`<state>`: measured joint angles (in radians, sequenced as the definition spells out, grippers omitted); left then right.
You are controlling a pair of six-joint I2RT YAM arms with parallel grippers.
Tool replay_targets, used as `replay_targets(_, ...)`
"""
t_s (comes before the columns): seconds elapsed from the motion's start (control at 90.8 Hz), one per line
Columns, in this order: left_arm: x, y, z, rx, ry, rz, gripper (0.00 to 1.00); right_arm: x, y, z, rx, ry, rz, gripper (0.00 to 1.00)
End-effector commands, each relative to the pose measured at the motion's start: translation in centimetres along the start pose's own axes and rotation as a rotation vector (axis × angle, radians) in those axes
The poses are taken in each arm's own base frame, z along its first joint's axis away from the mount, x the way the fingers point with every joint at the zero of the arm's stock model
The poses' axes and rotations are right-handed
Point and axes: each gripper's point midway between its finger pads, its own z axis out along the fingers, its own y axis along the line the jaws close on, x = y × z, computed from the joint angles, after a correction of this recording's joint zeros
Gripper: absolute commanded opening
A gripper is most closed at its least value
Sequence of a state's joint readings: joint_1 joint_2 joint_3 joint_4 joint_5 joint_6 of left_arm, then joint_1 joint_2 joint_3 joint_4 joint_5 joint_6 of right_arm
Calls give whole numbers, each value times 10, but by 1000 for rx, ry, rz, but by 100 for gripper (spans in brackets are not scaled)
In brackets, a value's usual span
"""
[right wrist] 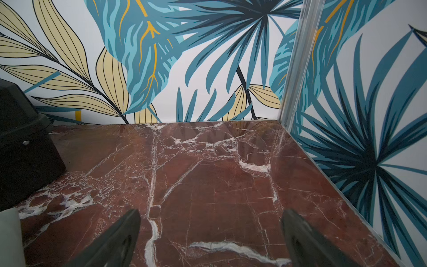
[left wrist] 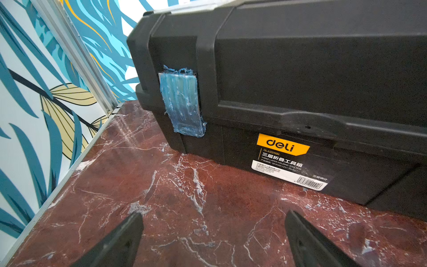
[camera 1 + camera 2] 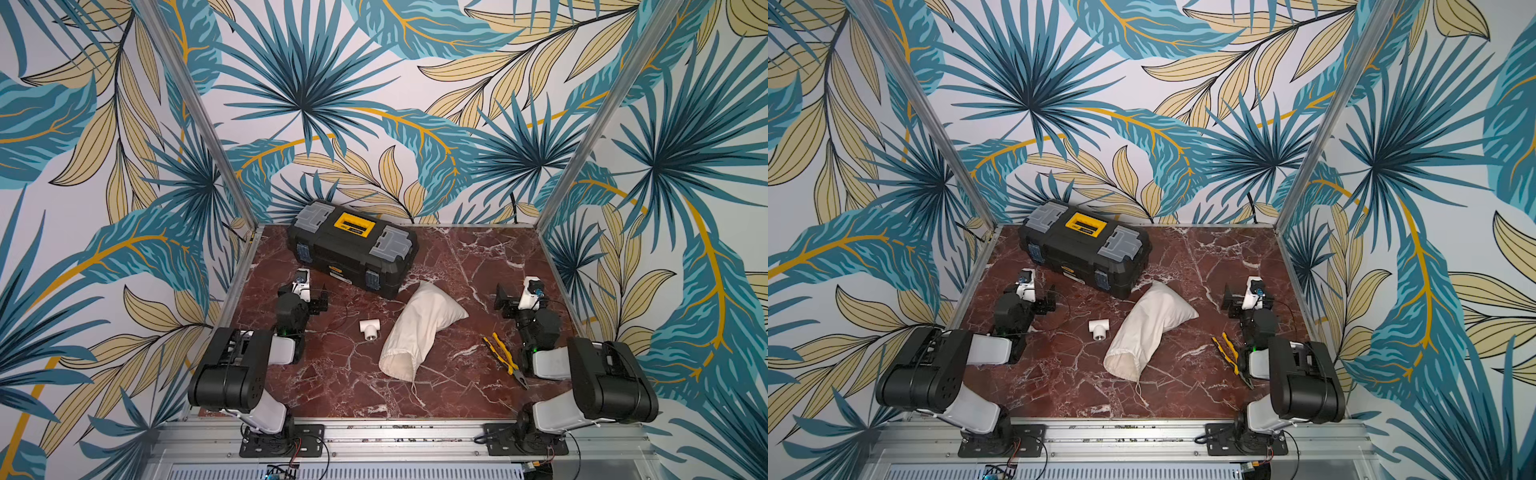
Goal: Close the soil bag
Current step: Adjust the soil bag at the center of the board.
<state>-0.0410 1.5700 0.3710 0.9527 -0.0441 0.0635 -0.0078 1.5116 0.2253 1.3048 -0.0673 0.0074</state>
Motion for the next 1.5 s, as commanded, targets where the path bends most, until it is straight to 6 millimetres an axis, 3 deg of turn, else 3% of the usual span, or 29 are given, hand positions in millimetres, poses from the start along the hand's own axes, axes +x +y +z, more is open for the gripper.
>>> replay_targets(0.0, -7, 1, 0, 1, -20, 8, 100, -2, -4, 0, 16, -14, 4, 99)
replay_targets(0.848, -7, 2, -1, -7, -23, 3, 100, -2, -4, 0, 18, -13, 4, 99)
replay_targets(0.947, -7, 9, -3, -45, -29, -10, 100, -3, -7, -1, 37, -18, 7, 99)
replay_targets(1.124, -22, 24, -12, -127, -42, -38, 100, -14, -30, 1, 168, -5, 56, 99)
replay_targets(1.212, -31, 38, -20, -201, -15, -63, 100, -17, -36, 14, 205, 96, 90, 99)
replay_targets(1.278, -48, 52, -28, -274, -3, -125, 100, -10, -48, 22, 296, 208, 222, 99)
replay_targets(1.311, -53, 60, -33, -321, 16, -168, 100, -15, -44, 30, 282, 246, 279, 99)
replay_targets(1.366, -66, 67, -41, -359, 37, -242, 100, -23, -21, 41, 149, 294, 284, 99)
replay_targets(1.487, -95, 48, -55, -241, 99, -325, 100, -37, 14, 41, -44, 348, 337, 99)
